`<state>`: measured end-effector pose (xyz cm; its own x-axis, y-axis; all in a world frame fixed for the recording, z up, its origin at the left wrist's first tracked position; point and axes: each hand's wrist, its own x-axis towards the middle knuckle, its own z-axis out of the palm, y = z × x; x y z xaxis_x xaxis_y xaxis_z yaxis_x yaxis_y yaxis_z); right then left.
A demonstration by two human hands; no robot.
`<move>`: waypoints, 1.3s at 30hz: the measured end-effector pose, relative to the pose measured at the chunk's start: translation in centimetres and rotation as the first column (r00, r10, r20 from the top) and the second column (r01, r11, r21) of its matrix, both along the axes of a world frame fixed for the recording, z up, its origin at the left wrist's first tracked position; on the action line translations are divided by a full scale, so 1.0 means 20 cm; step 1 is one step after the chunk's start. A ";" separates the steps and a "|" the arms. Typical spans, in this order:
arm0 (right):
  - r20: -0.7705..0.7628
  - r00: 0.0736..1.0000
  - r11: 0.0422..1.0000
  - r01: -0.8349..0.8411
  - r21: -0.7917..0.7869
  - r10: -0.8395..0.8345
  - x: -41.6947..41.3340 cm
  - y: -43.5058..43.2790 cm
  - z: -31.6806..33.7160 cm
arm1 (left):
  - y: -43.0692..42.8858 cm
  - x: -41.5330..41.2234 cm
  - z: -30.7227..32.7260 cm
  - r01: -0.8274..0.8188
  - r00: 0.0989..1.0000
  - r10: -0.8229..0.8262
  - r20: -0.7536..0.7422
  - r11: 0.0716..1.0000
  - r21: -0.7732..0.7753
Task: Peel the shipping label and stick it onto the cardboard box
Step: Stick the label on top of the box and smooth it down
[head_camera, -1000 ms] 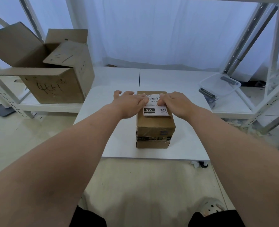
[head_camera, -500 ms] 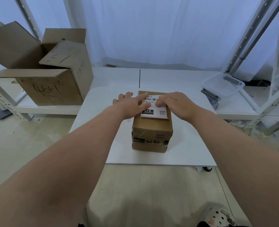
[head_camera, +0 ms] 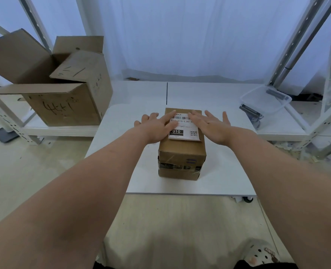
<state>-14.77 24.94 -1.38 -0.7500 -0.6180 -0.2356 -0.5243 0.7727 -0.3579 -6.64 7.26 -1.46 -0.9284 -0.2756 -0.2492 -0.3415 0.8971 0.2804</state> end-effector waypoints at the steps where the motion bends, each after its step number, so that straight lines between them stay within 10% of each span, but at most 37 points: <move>1: -0.016 1.000 1.000 0.022 0.016 -0.022 0.00 0.01 0.00 | 0.00 0.00 0.00 -0.002 1.000 0.002 -0.010 1.000 -0.007; 8: -0.018 0.993 0.993 -0.115 0.020 0.115 0.03 -0.05 0.06 | 0.00 -0.01 0.00 0.183 0.944 -0.225 -0.240 0.965 -0.186; 15: -0.055 0.998 1.000 -0.010 -0.001 0.010 -0.02 0.00 0.01 | -0.05 0.00 0.00 0.077 0.988 -0.094 -0.120 0.987 -0.140; 23: -0.173 0.984 0.994 -0.066 -0.087 0.050 0.01 -0.08 0.11 | -0.03 0.01 0.02 0.069 0.993 -0.041 -0.106 0.958 0.279; 28: 0.011 0.998 0.980 0.059 -0.190 -0.058 0.01 -0.15 0.02 | -0.04 0.01 0.01 0.077 0.988 -0.026 -0.152 0.937 0.340; 33: 0.476 0.850 0.754 0.463 -0.467 -0.227 0.03 -0.14 0.02 | -0.04 0.00 0.00 0.037 0.983 0.062 -0.174 0.859 0.510; 39: 0.525 0.811 0.699 0.533 -0.477 -0.259 0.00 -0.13 0.03 | -0.04 -0.03 -0.01 -0.059 0.989 0.140 -0.050 0.678 0.733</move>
<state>-14.68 22.44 -0.69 -0.8799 -0.3945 -0.2650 0.0737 0.4376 -0.8962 -7.29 6.41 -1.65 -0.9358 -0.1368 -0.3249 -0.3526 0.3583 0.8645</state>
